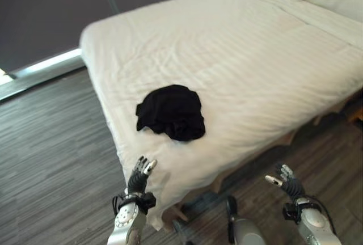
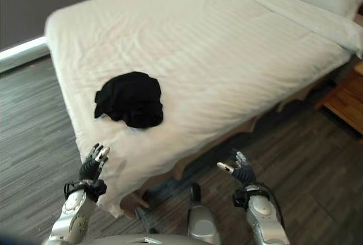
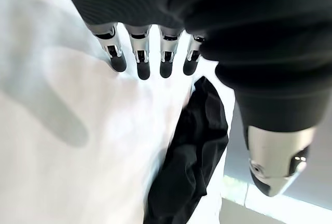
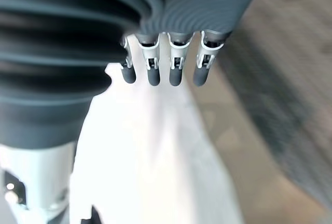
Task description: Pick up bed clothes into laundry basket.
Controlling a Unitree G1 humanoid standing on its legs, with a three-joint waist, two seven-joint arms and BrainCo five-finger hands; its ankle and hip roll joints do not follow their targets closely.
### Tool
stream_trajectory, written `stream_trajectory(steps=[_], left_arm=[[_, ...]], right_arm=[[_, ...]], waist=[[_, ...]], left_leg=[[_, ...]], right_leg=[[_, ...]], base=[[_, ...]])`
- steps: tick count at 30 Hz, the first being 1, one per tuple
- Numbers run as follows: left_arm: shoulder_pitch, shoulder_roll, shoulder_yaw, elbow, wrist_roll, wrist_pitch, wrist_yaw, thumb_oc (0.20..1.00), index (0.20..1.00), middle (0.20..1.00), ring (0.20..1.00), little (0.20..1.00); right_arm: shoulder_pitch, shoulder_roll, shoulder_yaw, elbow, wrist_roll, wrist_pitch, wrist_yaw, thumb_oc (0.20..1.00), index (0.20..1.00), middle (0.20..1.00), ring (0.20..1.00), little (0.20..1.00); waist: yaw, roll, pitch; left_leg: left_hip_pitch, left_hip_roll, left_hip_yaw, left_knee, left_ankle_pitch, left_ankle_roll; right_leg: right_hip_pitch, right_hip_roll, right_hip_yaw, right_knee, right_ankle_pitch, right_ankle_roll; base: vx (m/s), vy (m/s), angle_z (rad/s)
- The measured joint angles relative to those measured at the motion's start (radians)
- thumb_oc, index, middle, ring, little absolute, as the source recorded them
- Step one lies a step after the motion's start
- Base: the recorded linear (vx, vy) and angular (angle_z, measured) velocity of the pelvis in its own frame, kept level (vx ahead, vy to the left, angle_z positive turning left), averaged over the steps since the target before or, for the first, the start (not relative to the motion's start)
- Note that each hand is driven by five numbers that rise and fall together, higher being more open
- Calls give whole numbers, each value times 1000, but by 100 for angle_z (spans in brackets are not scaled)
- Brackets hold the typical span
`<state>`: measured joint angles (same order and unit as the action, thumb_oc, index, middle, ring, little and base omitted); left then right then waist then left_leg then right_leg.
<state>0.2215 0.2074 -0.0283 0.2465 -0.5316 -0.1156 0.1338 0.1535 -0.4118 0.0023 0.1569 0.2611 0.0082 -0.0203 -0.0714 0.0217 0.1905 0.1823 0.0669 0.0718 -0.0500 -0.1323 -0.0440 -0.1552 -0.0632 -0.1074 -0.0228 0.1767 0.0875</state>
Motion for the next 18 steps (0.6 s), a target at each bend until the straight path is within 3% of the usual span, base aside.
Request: stream_trajectory(steps=[4,5,6,7,9,14,17,18], left_arm=[[2,-7,-2,2,-8,0,-2,1000,1000,1000,1000,1000],[10,-16,0,-6,-16,1,-3,1000,1000,1000,1000,1000],[7,-18,-13,-9,-16,1,-3,1000,1000,1000,1000,1000],[7,-9,-29,-18,-16,0,-4,1000,1000,1000,1000,1000],[23,8,-29,-9,-20,-1,-10,1000,1000,1000,1000,1000],[28,13,-33,0,-55,-1,-14,1000,1000,1000,1000,1000],[27,17,-48,0,-57,-1,-23,1000,1000,1000,1000,1000],[29,18,-54,-1,-59,-2,-24,1000,1000,1000,1000,1000]], right_arm=[[-126,-60,-30,-6,-66,-19,-36,1000,1000,1000,1000,1000],[-217,-156,21,16,-105,5,-42,1000,1000,1000,1000,1000],[-267,-214,35,43,-112,5,-46,1000,1000,1000,1000,1000],[-287,-247,20,51,-125,2,-57,1000,1000,1000,1000,1000],[-364,-292,31,67,-135,1,-66,1000,1000,1000,1000,1000],[-532,-295,166,123,-135,-2,-60,1000,1000,1000,1000,1000],[-626,-297,254,228,-135,3,-57,1000,1000,1000,1000,1000],[-694,-296,296,303,-135,6,-57,1000,1000,1000,1000,1000]], waist=[[21,-11,-2],[34,11,-5],[41,28,-3],[42,23,-8],[65,3,-18],[86,2,-18],[100,0,-17],[105,-1,-15]], left_leg=[[-21,13,0,-4,2,2],[-21,42,2,-21,7,-3],[-28,57,2,-19,11,-6],[-35,56,-8,-16,15,-6],[-42,50,-32,-19,31,4],[-55,41,-35,-25,48,-14],[-53,20,-37,-37,59,-7],[-58,15,-39,-39,63,0]], right_leg=[[11,11,-20,-56,30,-8],[10,17,-38,-57,27,4],[-14,23,-40,20,7,-21],[-13,20,-29,77,-38,-12],[6,23,-19,33,-48,-8],[48,18,-24,-78,16,2],[46,-3,-24,-83,21,9],[42,-15,-28,-83,11,32]], base=[[64,-85,10],[31,-65,1],[15,-38,21],[6,-31,50],[2,-26,30],[-1,-12,3],[-17,-10,3],[-36,-14,5]])
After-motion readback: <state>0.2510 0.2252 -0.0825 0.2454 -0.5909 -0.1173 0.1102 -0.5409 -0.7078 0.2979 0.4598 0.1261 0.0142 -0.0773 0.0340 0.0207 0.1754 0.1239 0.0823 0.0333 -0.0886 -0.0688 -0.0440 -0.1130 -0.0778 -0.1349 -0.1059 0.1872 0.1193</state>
